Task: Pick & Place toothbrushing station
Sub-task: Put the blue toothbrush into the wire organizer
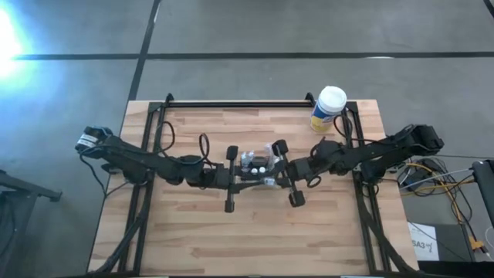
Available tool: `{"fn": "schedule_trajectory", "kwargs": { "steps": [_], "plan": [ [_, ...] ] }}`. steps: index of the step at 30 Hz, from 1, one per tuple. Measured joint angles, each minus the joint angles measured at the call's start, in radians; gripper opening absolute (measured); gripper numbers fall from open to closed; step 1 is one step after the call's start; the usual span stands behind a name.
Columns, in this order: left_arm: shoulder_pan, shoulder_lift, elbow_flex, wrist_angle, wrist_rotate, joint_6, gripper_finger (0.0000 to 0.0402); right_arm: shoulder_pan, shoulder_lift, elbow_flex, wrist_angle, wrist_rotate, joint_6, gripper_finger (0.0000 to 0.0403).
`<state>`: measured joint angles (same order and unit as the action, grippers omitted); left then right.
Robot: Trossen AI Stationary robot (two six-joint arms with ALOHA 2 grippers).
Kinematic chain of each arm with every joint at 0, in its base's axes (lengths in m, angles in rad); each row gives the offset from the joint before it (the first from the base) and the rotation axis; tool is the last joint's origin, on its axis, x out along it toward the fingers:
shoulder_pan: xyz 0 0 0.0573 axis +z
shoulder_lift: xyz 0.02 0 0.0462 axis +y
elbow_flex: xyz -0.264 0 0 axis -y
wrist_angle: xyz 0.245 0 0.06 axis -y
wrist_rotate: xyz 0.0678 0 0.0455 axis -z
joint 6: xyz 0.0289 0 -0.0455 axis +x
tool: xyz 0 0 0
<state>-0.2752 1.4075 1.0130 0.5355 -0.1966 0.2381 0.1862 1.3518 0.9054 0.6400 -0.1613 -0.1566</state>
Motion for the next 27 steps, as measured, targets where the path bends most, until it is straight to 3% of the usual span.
{"fn": "schedule_trajectory", "kwargs": {
  "steps": [7,13,17,22,27],
  "plan": [
    [-0.013,-0.077,0.0,-0.112,0.004,-0.006,0.0126,0.001,-0.051,0.0,-0.077,-0.002,-0.024,0.0014],
    [-0.038,-0.223,-0.003,-0.4,0.001,-0.085,0.0159,-0.009,-0.06,0.0,-0.14,0.003,-0.034,0.0014],
    [-0.079,-0.333,-0.084,-0.501,-0.032,-0.11,0.0122,-0.044,-0.043,-0.025,-0.144,0.002,-0.033,0.0014],
    [-0.119,-0.526,-0.286,-0.434,-0.155,-0.141,0.0017,-0.097,-0.023,-0.08,-0.06,-0.008,-0.002,0.0014],
    [-0.118,-0.722,-0.555,-0.248,-0.171,-0.195,0.0006,-0.141,0.028,-0.121,0.032,-0.031,0.03,0.0013]
  ]
}}
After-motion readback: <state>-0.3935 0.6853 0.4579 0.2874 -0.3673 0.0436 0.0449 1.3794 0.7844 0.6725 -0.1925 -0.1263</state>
